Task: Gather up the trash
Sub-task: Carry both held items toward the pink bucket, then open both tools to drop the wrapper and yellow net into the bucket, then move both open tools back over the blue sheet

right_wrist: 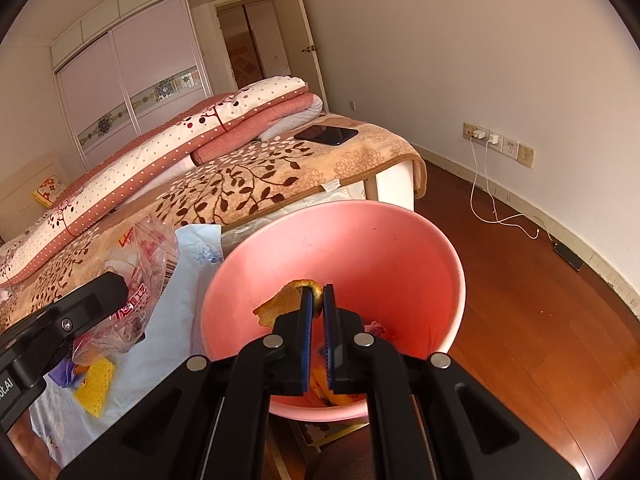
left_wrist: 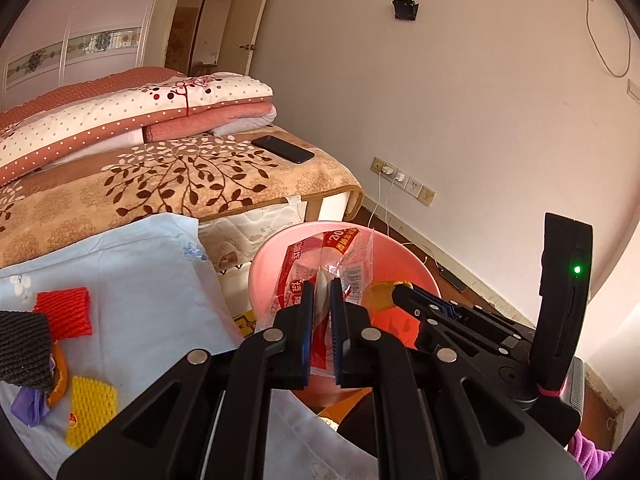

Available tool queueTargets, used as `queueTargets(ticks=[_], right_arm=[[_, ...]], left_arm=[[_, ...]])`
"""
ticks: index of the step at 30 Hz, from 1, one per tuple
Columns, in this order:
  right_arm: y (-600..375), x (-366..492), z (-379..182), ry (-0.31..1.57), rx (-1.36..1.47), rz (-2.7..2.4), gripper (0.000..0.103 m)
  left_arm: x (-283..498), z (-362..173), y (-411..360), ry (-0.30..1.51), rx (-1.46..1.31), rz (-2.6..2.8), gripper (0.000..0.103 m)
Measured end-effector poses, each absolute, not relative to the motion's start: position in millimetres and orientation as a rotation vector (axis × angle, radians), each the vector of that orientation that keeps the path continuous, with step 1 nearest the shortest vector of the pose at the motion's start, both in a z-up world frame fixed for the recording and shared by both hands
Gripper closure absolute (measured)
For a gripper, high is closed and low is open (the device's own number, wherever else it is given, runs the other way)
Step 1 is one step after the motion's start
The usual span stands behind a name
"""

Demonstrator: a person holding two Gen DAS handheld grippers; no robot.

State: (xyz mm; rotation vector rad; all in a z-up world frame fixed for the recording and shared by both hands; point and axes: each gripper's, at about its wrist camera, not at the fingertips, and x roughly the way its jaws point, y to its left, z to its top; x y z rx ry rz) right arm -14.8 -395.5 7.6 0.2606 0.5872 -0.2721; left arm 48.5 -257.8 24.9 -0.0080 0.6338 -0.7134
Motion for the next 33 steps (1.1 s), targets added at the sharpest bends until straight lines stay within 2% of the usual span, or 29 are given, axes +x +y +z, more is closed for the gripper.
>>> queueTargets(ticks=[12, 13, 15, 16, 17, 23, 26, 28, 33], right_arm=[[-415.4, -7.8, -9.8, 0.634, 0.284, -0.314, 0.098], [-415.8, -7.7, -10.5, 0.636, 0.284, -0.316, 0.098], [-416.4, -8.3, -11.4, 0.638, 0.287, -0.318, 0.098], [-416.2, -8.2, -11.7, 0.638, 0.287, -0.317, 0.098], [-416.2, -8.3, -11.6, 0.638, 0.287, -0.318, 0.098], [-413.4, -9.3, -9.5, 0.629, 0.281, -0.321, 0.098], [-412.3, -11.6, -6.9, 0.621, 0.282, -0.329, 0.083], [-411.3, -14.2, -3.9, 0.608, 0.287, -0.329, 0.066], [-405.1, -20.5, 6.3, 0.580, 0.270, -0.318, 0.065]], left_arm=[[68.9, 5.8, -282.5, 0.676, 0.005, -0.734, 0.095], [68.6, 5.6, -282.7, 0.678, 0.007, -0.736, 0.094], [68.9, 4.5, -283.4, 0.687, 0.010, -0.745, 0.080], [69.4, 3.9, -282.9, 0.695, 0.003, -0.752, 0.069], [69.5, 3.6, -282.4, 0.703, -0.006, -0.757, 0.066], [68.7, 5.0, -277.6, 0.714, -0.021, -0.749, 0.065], [66.1, 7.5, -273.9, 0.711, -0.028, -0.747, 0.065], [64.3, 9.4, -271.0, 0.709, -0.031, -0.742, 0.065], [58.3, 16.0, -260.1, 0.695, -0.044, -0.725, 0.065]])
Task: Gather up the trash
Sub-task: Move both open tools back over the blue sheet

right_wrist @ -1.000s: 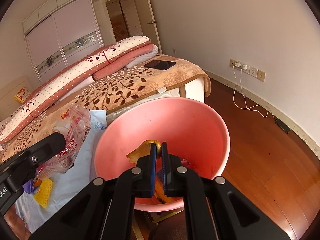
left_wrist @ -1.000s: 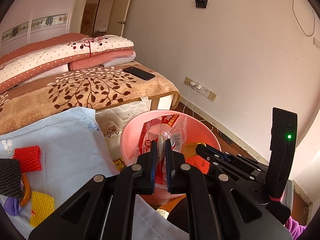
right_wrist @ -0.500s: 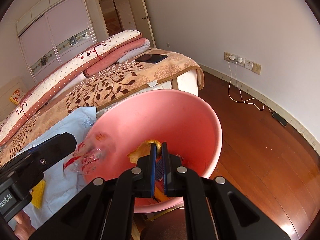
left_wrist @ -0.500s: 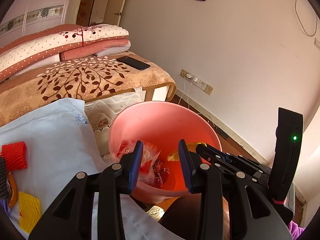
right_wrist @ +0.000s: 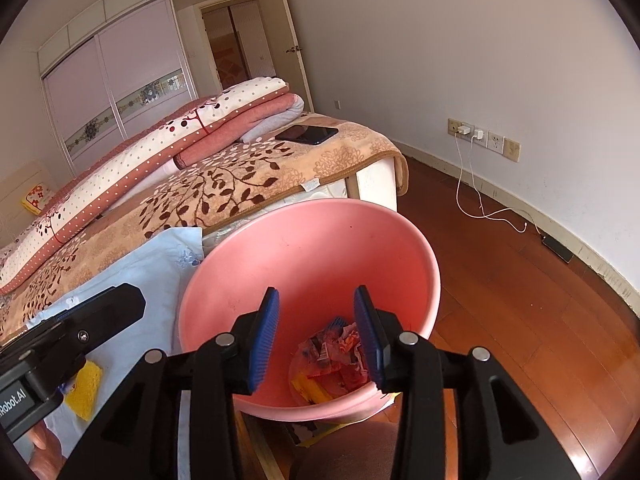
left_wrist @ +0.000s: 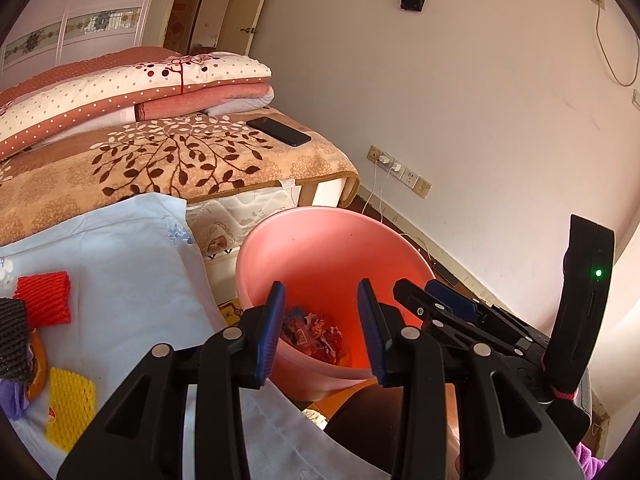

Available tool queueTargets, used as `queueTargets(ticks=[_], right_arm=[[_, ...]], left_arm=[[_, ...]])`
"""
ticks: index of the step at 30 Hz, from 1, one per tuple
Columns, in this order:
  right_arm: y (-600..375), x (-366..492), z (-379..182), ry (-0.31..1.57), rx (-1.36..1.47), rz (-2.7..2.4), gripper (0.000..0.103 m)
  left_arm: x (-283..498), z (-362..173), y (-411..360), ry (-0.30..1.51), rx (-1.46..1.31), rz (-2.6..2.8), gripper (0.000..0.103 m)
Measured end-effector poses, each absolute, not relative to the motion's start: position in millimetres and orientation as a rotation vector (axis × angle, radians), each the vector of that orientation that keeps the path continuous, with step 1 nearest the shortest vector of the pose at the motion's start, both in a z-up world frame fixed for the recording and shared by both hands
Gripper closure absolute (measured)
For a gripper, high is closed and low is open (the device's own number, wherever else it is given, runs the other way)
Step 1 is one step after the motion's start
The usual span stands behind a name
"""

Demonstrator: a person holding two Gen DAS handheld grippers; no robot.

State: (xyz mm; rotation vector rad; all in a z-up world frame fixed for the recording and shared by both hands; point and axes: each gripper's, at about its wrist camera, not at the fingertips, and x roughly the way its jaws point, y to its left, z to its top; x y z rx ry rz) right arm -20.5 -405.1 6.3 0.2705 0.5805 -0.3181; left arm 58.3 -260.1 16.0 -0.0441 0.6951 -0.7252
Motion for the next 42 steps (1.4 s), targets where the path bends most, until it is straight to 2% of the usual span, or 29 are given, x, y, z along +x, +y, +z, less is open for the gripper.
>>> queueTargets(ticks=[13, 26, 42], right_arm=[[-362.4, -31.5, 26.3, 0.545, 0.235, -0.234, 0.057], [-296.9, -29.3, 24.1, 0.579, 0.201, -0.079, 0.054], [-229.8, -15.3, 3.8, 0.692, 0.129, 0.081, 0.053]], left_arm=[[37.3, 36.9, -209.3, 0.623, -0.039, -0.625, 0.065], [27.7, 43.1, -128.8, 0.601, -0.083, -0.461, 0.065], [11.8, 16.6, -19.3, 0.642, -0.069, -0.268, 0.065]])
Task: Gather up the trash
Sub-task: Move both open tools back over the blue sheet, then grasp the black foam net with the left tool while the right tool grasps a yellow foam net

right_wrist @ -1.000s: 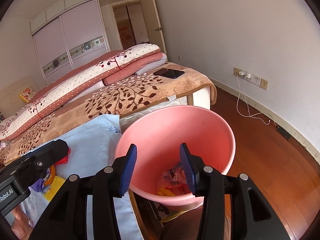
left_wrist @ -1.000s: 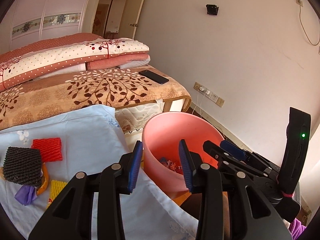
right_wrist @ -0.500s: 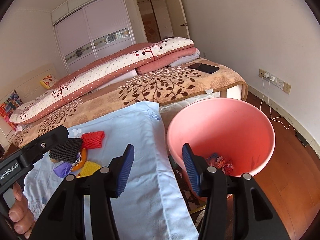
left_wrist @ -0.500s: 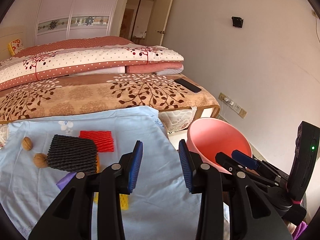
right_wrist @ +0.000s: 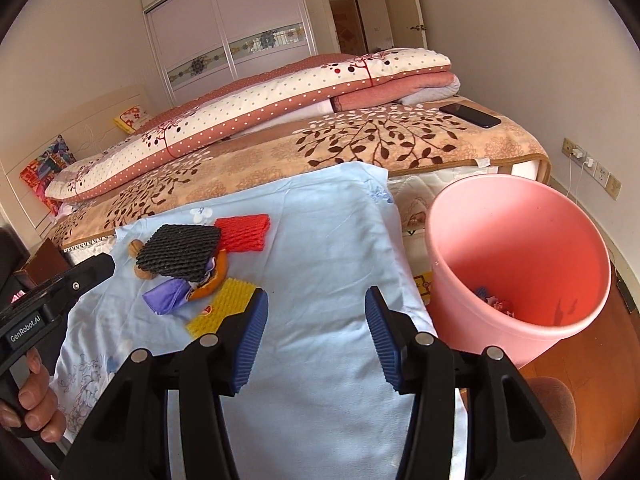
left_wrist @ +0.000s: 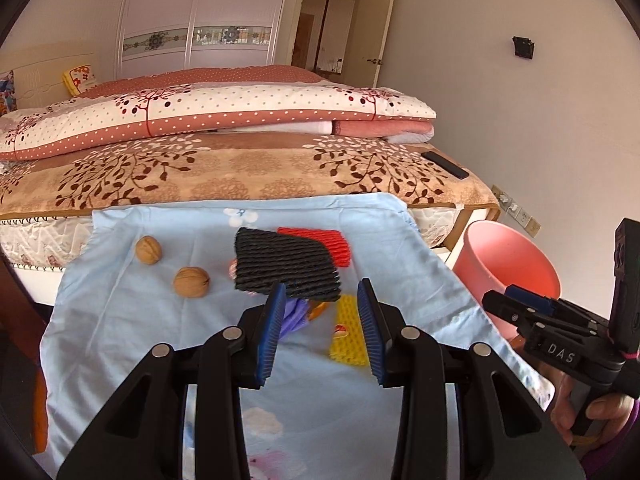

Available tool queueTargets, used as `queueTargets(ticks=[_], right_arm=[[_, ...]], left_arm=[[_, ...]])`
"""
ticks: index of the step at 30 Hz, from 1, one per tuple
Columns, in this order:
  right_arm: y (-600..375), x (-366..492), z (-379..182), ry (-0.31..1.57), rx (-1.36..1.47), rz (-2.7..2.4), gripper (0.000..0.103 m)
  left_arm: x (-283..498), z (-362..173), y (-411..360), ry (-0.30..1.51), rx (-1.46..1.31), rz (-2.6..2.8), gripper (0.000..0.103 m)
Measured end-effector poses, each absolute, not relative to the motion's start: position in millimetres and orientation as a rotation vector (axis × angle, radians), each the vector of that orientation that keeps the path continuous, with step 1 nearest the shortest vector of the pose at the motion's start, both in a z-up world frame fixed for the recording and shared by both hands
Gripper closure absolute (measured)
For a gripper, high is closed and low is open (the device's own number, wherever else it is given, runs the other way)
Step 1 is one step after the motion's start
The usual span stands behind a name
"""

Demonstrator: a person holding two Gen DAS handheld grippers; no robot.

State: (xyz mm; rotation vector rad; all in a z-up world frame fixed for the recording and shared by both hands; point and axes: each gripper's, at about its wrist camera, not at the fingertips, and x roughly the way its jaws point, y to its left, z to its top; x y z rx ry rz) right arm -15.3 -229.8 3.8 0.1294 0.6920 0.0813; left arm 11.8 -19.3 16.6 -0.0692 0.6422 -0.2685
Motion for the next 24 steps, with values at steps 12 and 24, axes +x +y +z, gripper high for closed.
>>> queueTargets(ticks=[12, 24], right_arm=[[-185.9, 9.8, -17.1, 0.793, 0.085, 0.157, 0.053], [-164.1, 52.9, -45.8, 0.916, 0.170, 0.167, 0.049]], left_arm=[[36.5, -20.5, 7.5, 0.764, -0.034, -0.227, 0.065], [78.9, -0.2, 15.9, 0.768, -0.126, -0.190, 0.065]])
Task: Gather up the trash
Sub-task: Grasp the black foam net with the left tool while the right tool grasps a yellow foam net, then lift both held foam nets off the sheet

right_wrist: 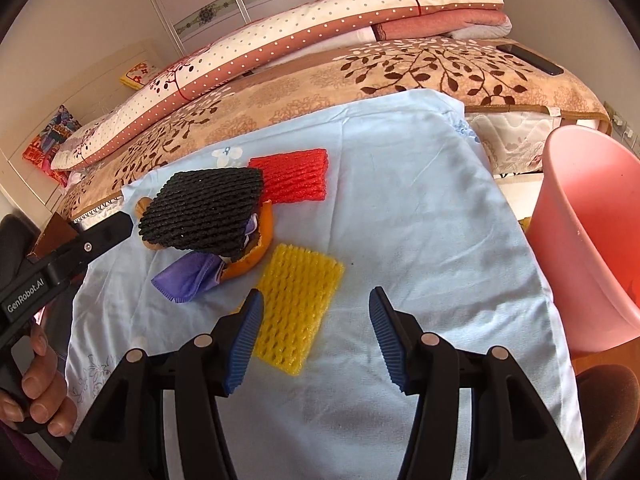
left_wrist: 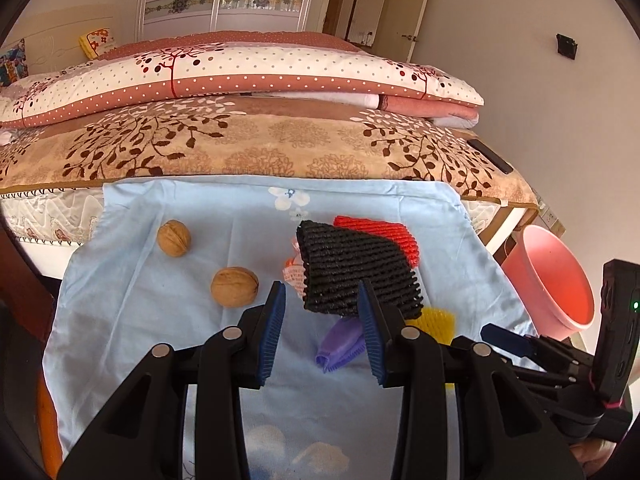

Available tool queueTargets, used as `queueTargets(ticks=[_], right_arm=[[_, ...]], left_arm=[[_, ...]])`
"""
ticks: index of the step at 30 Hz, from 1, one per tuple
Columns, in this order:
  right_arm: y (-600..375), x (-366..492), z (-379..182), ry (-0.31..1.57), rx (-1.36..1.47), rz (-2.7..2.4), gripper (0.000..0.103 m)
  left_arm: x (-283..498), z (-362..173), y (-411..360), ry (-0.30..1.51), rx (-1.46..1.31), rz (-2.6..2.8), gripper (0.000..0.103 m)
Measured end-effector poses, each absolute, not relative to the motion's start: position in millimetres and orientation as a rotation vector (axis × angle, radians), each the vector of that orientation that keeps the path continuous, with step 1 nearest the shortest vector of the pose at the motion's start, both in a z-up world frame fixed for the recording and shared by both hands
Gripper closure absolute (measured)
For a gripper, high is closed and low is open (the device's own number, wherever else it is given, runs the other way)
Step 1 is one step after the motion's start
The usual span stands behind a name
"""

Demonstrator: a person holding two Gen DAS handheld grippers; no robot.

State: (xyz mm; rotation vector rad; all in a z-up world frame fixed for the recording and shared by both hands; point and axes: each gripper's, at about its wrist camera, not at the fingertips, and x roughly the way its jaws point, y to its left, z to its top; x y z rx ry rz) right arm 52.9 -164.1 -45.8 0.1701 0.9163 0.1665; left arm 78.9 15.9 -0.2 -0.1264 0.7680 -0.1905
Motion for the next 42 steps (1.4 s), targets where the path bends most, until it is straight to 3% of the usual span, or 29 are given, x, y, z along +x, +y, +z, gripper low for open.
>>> queueTargets(ticks=[17, 21, 23, 27, 29, 42], right_arm=[[-141.3, 71.2, -62.5, 0.972, 0.092, 0.153, 0.049], [-138.9, 70.6, -63.0, 0.977, 0.090, 0.178, 0.069], [-138.9, 69.5, -62.8, 0.976, 0.095, 0.196, 0.078], [-139.2, 66.1, -58.5, 0.953, 0.087, 0.221, 0.094], [-141.0, 63.8, -56.2, 0.941, 0.085, 0.224, 0.095], [-160.5, 47.6, -29.2, 0.840, 0.108, 0.209, 0.096]], left_arm=[[114.2, -21.9, 2.5, 0.851, -0.114, -0.123, 0.065], [111.5, -21.4, 3.7, 0.850, -0.112, -0.124, 0.067], [109.7, -21.1, 3.7, 0.849, -0.108, -0.130, 0.086], [103.0, -18.8, 3.5, 0.835, -0.108, -0.143, 0.098], [98.3, -15.0, 3.7, 0.816, -0.110, -0.149, 0.102], [82.2, 6.8, 30.5, 0.739, -0.217, -0.172, 0.102]])
